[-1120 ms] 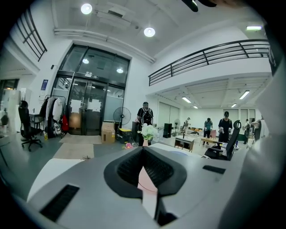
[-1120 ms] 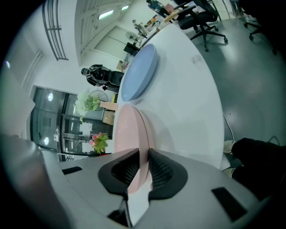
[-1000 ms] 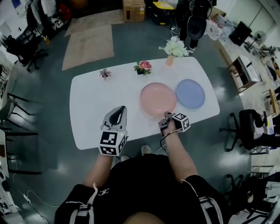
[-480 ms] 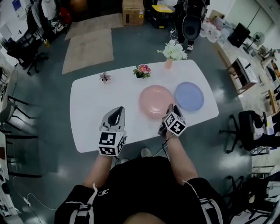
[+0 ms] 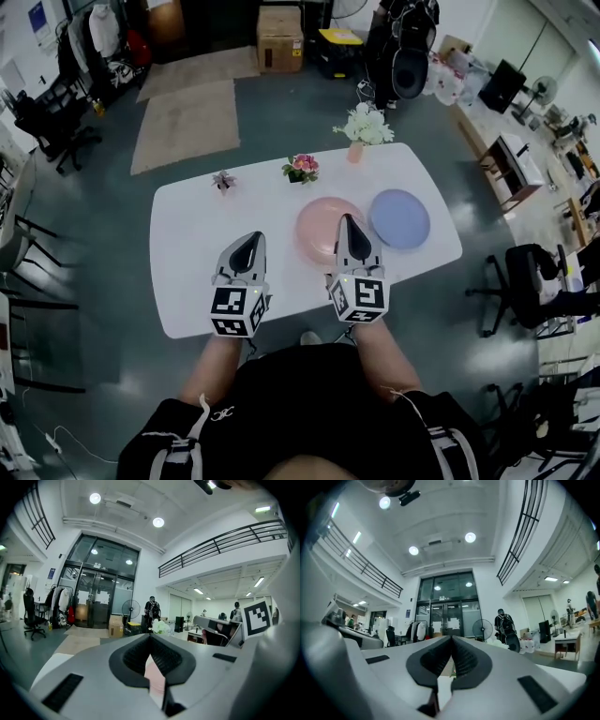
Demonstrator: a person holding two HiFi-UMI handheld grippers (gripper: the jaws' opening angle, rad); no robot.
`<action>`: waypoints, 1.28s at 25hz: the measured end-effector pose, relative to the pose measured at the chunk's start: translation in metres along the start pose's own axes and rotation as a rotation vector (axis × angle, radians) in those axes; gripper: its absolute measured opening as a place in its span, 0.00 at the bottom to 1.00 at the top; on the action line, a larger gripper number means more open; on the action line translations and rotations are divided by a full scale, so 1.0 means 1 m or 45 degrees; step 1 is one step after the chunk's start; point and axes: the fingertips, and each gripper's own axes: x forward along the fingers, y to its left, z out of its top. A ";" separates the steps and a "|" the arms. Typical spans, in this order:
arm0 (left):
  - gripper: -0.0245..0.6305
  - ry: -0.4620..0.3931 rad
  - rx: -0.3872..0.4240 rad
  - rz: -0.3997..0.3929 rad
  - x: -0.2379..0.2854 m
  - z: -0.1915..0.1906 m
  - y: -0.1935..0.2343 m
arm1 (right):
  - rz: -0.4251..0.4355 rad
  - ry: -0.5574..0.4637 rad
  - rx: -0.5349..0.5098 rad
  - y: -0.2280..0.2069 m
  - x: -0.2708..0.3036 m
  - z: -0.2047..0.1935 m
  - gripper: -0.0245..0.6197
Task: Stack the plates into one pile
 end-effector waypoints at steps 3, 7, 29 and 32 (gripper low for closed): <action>0.06 -0.011 -0.006 0.010 -0.007 0.001 0.005 | 0.067 -0.005 -0.023 0.021 -0.003 0.002 0.06; 0.06 -0.021 -0.011 0.026 -0.015 0.003 0.010 | 0.104 0.021 -0.010 0.034 -0.003 -0.002 0.06; 0.06 -0.041 -0.084 -0.083 -0.015 -0.018 -0.007 | -0.017 0.055 0.030 0.001 -0.031 -0.006 0.06; 0.06 -0.043 -0.049 -0.056 0.019 -0.022 -0.058 | -0.009 0.045 0.055 -0.065 -0.038 -0.012 0.06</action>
